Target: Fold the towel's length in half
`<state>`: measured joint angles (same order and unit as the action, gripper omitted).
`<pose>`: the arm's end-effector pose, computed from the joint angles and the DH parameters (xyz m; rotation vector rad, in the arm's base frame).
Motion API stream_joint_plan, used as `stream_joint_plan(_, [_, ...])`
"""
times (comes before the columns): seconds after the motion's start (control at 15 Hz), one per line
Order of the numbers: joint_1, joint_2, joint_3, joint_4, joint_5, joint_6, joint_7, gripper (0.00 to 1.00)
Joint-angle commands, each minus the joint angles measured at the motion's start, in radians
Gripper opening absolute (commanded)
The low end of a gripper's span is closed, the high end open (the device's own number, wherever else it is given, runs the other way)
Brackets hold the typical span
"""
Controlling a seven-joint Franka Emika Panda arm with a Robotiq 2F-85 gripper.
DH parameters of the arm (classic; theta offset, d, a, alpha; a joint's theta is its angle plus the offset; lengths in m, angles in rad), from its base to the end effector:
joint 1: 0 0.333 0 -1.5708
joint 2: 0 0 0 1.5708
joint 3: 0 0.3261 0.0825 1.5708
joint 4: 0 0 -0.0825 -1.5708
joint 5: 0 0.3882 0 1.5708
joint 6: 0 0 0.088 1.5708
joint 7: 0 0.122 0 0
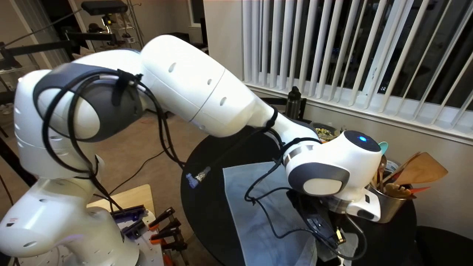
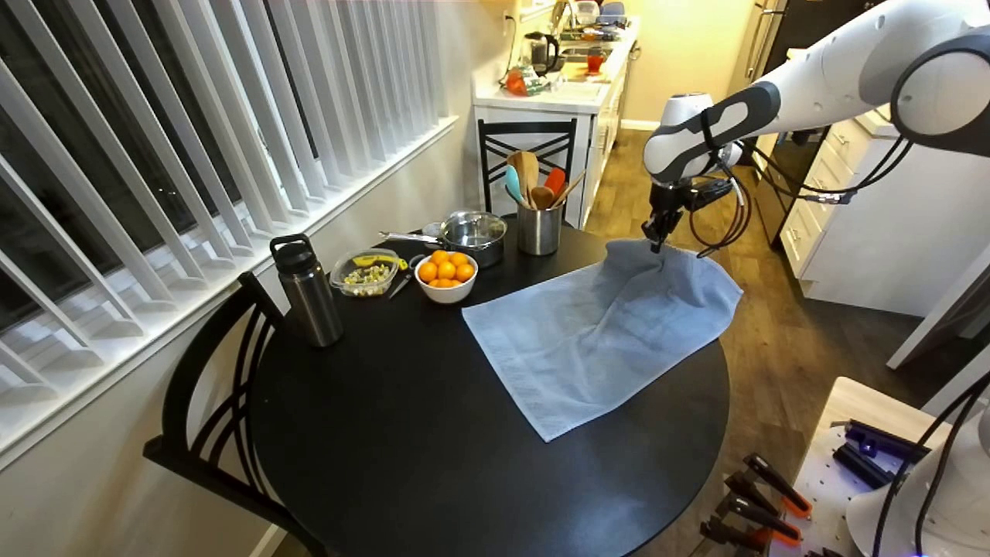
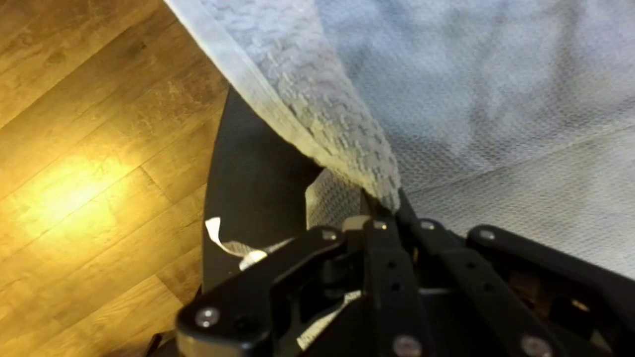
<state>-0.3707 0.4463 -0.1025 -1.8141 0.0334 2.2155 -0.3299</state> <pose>0.5809 -0.2909 0.2837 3.1312 -0.2430 -0.0723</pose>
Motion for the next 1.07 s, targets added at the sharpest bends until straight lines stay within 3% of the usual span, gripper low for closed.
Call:
stream_joint_plan(0.0, [0.049, -0.092, 0.007, -0.079, 0.017, -0.055, 0.002, 0.03])
stream_joint_plan(0.33, [0.129, -0.116, 0.011, -0.106, 0.0, -0.04, 0.062, 0.03])
stream_joint_plan(1.0, [0.307, -0.108, 0.024, -0.074, -0.004, 0.011, 0.421, 0.03])
